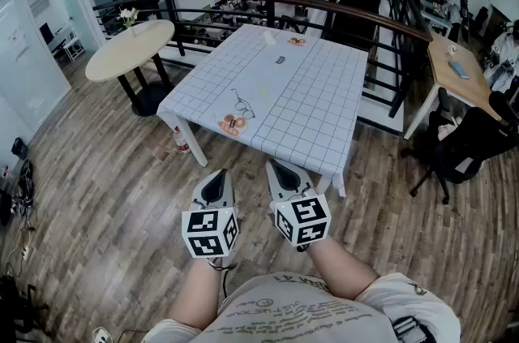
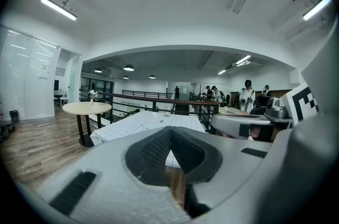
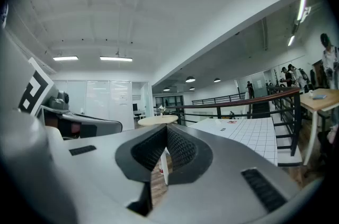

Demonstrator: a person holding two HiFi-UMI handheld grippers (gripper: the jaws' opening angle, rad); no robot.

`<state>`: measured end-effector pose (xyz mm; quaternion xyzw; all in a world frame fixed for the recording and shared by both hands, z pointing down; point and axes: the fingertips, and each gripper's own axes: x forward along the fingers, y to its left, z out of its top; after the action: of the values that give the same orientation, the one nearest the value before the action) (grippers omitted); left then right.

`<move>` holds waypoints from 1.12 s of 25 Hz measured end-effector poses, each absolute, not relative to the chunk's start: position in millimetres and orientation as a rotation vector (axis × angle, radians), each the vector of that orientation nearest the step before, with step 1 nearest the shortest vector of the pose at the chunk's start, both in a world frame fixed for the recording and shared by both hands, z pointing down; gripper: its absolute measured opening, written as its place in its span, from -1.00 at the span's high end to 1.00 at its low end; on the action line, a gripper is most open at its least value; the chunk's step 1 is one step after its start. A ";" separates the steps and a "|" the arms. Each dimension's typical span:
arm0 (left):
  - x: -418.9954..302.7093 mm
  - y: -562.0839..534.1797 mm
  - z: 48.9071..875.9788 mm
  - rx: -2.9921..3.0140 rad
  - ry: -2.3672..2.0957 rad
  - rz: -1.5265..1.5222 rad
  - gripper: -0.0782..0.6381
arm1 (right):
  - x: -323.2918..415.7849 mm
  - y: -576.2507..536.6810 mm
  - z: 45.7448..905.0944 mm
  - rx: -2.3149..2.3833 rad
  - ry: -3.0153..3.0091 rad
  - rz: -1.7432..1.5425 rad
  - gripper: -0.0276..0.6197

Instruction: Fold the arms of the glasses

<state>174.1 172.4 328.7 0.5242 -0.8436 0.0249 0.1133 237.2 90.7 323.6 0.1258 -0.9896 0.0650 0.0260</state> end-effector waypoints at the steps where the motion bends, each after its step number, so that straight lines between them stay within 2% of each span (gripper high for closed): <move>1: 173.7 172.2 327.5 1.542 -2.474 0.075 0.75 | 236.4 90.5 322.8 0.393 -3.059 0.200 0.88; 22: 143.0 218.8 344.9 1.525 -2.467 0.039 0.75 | 215.1 125.0 341.3 0.499 -3.067 0.216 0.87; 28: 120.7 201.1 357.9 1.485 -2.465 0.041 0.75 | 189.8 95.7 353.6 0.511 -3.048 0.223 0.87</move>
<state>120.7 201.1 357.9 0.5116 -0.8490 0.0142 0.1315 189.8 95.7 353.6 0.1648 -0.9835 0.0719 0.0215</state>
